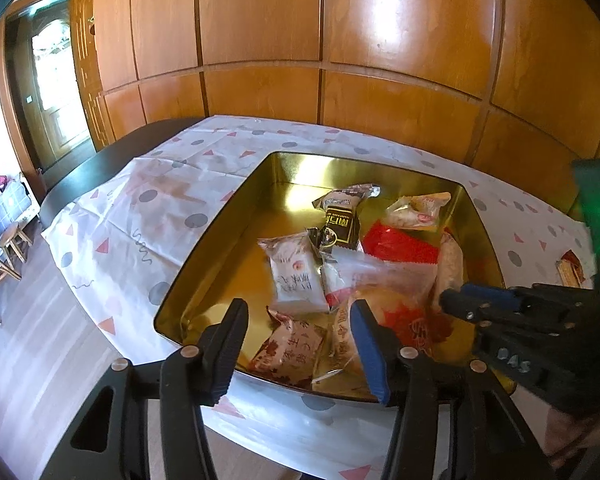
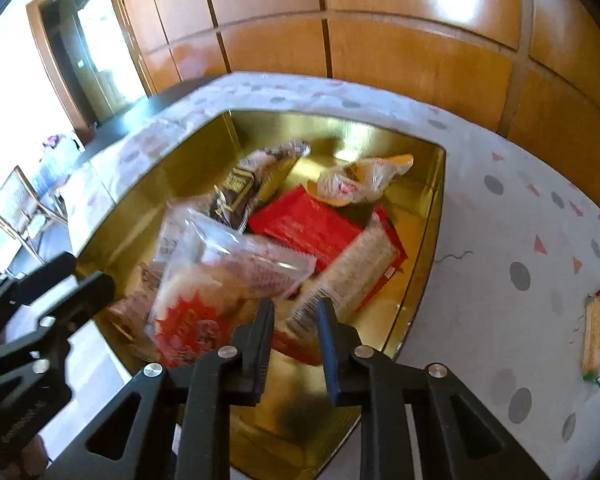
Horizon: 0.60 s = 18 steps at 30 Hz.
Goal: Organize snacks
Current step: 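Carry the sesame bar into the gold tray and open the right tool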
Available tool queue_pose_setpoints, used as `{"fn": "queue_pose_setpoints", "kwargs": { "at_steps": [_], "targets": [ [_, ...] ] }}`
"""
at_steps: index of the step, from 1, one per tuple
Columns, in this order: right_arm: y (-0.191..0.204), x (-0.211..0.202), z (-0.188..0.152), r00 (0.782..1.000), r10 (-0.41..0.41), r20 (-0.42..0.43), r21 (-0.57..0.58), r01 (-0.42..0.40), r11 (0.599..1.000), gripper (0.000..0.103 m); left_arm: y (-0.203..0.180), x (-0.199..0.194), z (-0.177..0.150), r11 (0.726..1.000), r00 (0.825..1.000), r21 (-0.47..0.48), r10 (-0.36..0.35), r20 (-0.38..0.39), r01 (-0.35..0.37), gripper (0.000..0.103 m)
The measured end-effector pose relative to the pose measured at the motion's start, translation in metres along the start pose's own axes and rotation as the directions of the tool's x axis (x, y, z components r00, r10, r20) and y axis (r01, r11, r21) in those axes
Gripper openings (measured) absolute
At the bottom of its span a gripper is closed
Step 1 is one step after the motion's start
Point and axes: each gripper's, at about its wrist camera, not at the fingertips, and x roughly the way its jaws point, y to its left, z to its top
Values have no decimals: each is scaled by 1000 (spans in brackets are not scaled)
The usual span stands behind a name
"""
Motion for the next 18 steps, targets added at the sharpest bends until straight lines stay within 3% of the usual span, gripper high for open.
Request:
{"fn": "queue_pose_setpoints", "kwargs": {
  "at_steps": [8,18],
  "targets": [
    [-19,-43,-8,994,-4,105,62,-3,998,27,-6,-6,0,1000,1000,8,-15,10,15,54],
    [-59,-79,-32,986,-66,155,177,38,983,27,-22,-15,1,998,999,51,-34,24,33,54]
  ]
}}
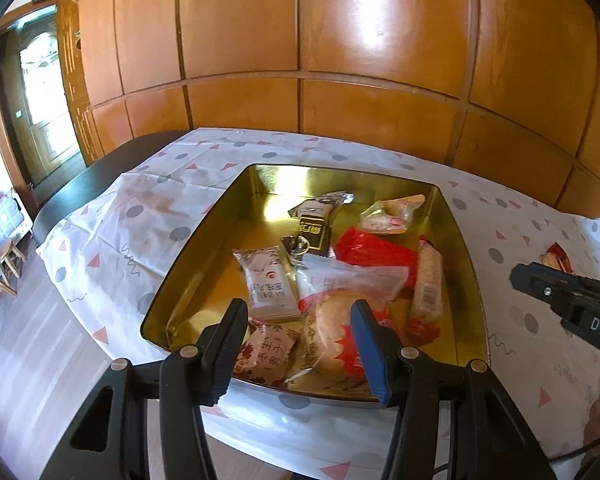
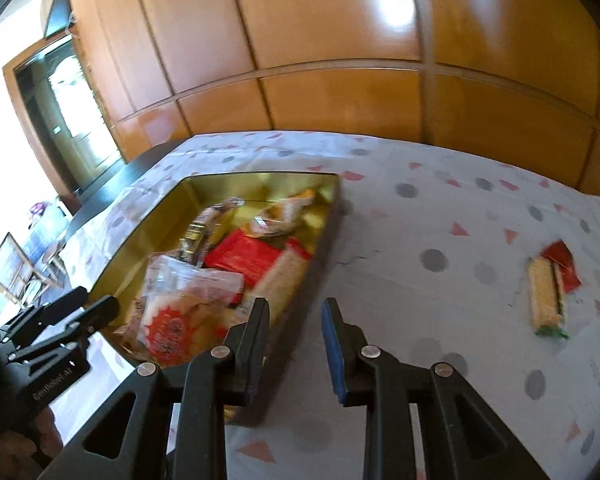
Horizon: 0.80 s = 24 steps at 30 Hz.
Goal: Organize snacks
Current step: 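Carry the sesame bar into the gold tray and open the right tool, then move the left tool to the cracker pack and grasp it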
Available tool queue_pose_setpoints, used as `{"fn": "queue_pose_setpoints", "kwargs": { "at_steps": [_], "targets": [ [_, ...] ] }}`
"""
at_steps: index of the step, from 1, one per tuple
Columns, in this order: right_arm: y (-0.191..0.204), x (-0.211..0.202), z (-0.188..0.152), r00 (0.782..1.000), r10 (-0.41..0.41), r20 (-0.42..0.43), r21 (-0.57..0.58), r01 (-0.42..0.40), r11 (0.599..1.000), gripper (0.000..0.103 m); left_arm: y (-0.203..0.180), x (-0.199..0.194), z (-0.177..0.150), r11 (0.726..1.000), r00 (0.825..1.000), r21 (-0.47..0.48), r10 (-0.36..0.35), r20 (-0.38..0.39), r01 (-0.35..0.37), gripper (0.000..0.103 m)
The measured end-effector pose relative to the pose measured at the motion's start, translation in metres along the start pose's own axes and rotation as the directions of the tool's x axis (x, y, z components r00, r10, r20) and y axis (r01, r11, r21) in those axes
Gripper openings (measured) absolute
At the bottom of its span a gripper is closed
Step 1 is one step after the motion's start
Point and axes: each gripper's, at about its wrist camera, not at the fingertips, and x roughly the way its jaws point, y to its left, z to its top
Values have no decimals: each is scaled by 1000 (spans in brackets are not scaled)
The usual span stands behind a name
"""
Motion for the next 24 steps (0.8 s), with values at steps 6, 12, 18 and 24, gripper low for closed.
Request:
{"fn": "queue_pose_setpoints", "kwargs": {
  "at_steps": [6,12,18,24],
  "targets": [
    [-49,-14,-20,997,-82,-9,89,83,993,27,-15,-4,3,999,1000,42,-21,12,20,54],
    [-104,-29,-44,981,-189,-39,176,193,965,27,-41,-7,9,994,998,100,-53,22,51,54],
    [-160,-47,-70,955,-284,-80,274,295,915,27,-74,-7,13,981,995,173,-94,19,90,54],
    [-195,-60,-91,930,-354,-100,330,367,870,27,-110,-4,15,961,991,245,-137,4,132,54]
  ]
}}
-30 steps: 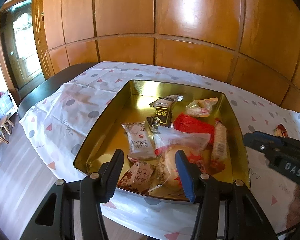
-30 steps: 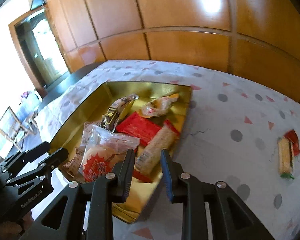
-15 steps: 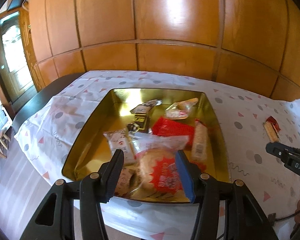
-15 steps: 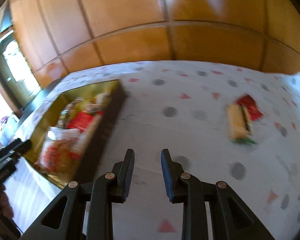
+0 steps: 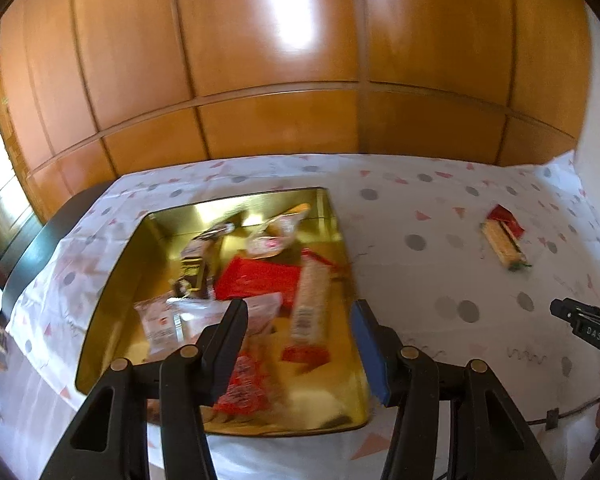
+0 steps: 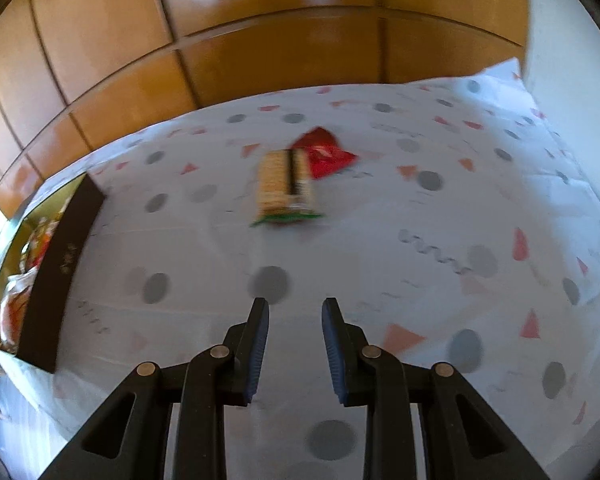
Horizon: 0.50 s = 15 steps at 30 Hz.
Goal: Organize snacks
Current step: 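Move the left tool to the cracker pack and grasp it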
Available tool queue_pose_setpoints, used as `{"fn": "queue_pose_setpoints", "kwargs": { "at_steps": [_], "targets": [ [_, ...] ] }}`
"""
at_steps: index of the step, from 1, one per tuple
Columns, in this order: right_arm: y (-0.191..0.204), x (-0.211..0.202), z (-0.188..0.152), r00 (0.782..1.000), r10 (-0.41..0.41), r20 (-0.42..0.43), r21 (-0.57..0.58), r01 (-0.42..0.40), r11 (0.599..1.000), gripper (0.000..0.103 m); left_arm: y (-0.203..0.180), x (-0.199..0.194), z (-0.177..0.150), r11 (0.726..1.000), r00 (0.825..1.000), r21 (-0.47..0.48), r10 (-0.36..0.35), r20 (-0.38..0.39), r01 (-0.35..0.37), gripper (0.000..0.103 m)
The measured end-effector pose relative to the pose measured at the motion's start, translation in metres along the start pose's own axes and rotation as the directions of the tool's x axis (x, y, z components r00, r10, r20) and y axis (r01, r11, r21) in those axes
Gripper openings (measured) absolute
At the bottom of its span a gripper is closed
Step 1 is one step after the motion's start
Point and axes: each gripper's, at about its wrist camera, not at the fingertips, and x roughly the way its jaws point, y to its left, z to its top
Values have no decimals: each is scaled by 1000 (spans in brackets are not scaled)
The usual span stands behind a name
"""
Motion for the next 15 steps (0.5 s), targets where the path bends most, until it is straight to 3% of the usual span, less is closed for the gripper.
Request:
{"fn": "queue_pose_setpoints", "kwargs": {
  "at_steps": [11,15],
  "targets": [
    [-25,4,-8,995,-100,8,-6,100,995,27,-53,20,13,992,996,92,-81,-44,84,54],
    [-32,11,-9,994,-112,3,-2,112,994,28,-75,34,23,984,988,107,-136,-79,144,54]
  ]
}}
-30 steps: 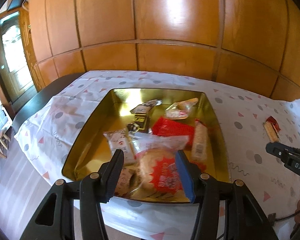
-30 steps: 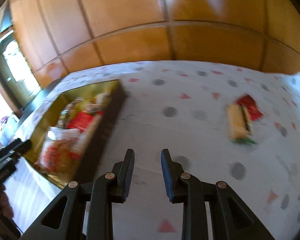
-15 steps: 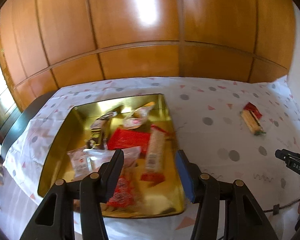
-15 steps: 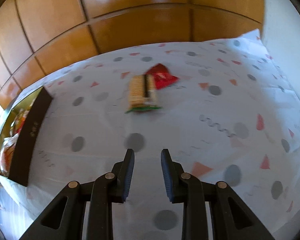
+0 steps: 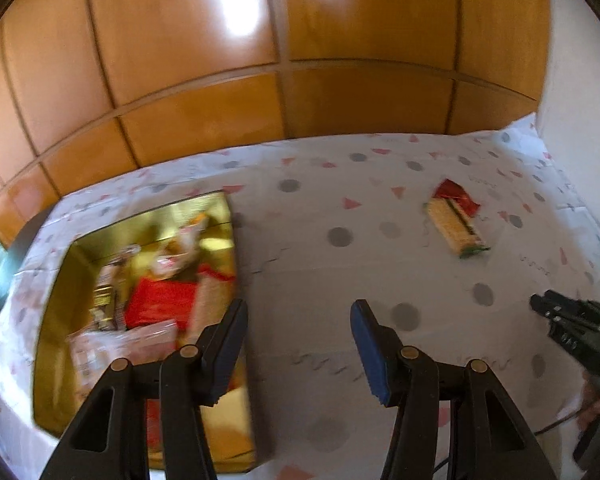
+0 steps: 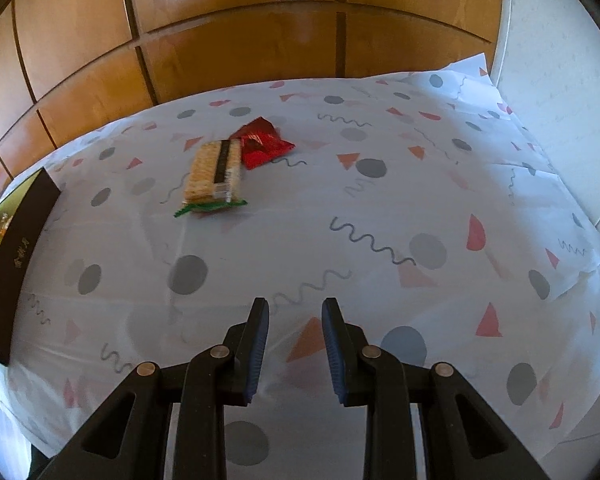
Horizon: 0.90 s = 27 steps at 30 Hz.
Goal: Organize snacks
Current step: 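Move the left tool to the cracker pack and grasp it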
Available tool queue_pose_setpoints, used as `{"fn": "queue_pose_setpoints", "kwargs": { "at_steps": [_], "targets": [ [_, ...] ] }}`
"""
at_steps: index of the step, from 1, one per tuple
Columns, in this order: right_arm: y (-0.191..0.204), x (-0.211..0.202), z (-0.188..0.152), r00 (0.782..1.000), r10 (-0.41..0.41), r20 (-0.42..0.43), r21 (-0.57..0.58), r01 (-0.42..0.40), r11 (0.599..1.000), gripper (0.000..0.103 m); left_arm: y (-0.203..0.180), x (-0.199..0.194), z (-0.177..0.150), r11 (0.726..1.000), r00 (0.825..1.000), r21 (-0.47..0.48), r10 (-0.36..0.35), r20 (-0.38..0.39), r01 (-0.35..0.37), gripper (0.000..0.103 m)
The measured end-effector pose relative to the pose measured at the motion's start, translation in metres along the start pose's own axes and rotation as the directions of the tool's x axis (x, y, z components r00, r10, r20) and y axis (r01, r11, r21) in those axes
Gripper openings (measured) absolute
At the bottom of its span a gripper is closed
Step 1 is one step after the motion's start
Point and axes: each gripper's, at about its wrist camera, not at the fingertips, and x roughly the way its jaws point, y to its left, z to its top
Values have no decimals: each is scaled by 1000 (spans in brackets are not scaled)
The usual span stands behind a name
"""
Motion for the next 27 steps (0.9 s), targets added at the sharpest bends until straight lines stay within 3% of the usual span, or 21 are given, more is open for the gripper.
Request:
{"fn": "queue_pose_setpoints", "kwargs": {
  "at_steps": [5,8,14,25,26,27],
  "targets": [
    [-6,7,-5,1000,25,-6,-1,-25,1000,29,-35,32,21,995,995,34,-91,-50,93,54],
    [-5,8,-5,999,40,2,-20,-40,999,32,-59,52,36,985,982,23,-167,-87,170,56],
    [-9,8,-8,996,81,21,-28,-81,996,35,-112,89,63,965,959,48,-250,-137,258,69],
    [-11,9,-9,994,107,36,-43,-105,994,37,-174,169,93,967,943,59,-227,-243,248,74],
    [-12,10,-9,993,109,37,-44,-107,993,37,-174,176,93,969,942,52,-220,-254,241,72],
    [-12,10,-9,993,110,38,-46,-109,993,37,-173,182,90,968,935,40,-229,-272,249,56]
  ]
}}
